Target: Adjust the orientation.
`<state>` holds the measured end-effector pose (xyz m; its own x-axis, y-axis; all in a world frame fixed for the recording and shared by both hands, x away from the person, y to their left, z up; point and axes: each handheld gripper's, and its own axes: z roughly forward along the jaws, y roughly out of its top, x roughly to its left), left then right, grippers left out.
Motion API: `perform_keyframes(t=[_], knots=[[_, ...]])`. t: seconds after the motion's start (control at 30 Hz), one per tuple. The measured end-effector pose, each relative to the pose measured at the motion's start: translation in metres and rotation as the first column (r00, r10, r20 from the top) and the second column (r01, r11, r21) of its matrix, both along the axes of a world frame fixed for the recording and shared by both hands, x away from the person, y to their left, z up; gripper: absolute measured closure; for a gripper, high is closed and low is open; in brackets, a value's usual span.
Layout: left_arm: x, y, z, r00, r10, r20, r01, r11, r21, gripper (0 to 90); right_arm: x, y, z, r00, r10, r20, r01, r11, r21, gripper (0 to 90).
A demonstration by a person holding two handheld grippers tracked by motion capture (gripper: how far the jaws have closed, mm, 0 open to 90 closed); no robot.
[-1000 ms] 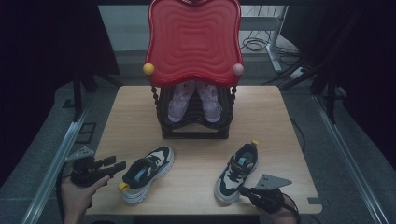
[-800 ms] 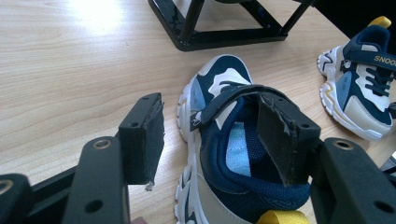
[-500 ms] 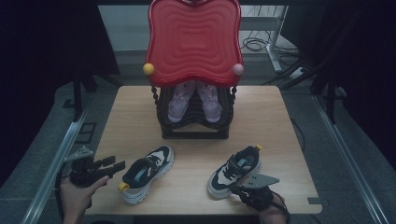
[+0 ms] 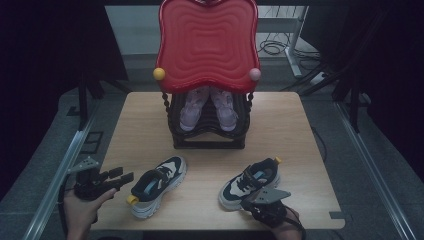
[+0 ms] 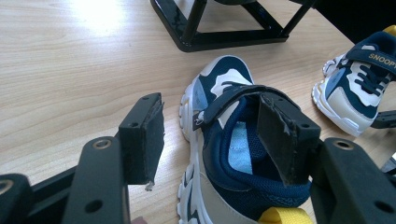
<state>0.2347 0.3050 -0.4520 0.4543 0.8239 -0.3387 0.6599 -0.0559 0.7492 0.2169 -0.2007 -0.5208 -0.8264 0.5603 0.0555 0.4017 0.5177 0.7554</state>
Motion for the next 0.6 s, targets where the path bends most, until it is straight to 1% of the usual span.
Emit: perform_keyframes(t=[0.1,0.4,0.47,0.53,0.6], knots=[[0.000,0.001,0.000,1.0000,0.004,0.000,-0.004,1.0000,-0.001,41.5,0.000,0.007,-0.001,1.0000,-0.002,0.008,0.002,0.9999,-0.012,89.9],[0.000,0.001,-0.001,1.0000,0.006,-0.002,-0.006,1.0000,-0.001,41.5,0.009,0.027,-0.001,0.9988,-0.039,0.029,0.039,0.9992,-0.011,89.8],[0.000,0.002,-0.001,1.0000,0.007,-0.003,-0.007,1.0000,0.000,41.5,0.010,0.031,-0.001,0.9986,-0.045,0.026,0.045,0.9990,-0.006,89.8],[-0.001,0.002,0.000,1.0000,0.008,-0.003,-0.008,1.0000,-0.001,41.4,0.012,0.034,-0.002,0.9988,-0.046,0.014,0.046,0.9988,0.016,89.8],[-0.001,0.003,0.000,0.9999,0.011,0.000,-0.011,0.9999,-0.001,41.5,0.011,0.038,-0.002,0.9990,-0.043,0.014,0.042,0.9990,0.013,89.9]])
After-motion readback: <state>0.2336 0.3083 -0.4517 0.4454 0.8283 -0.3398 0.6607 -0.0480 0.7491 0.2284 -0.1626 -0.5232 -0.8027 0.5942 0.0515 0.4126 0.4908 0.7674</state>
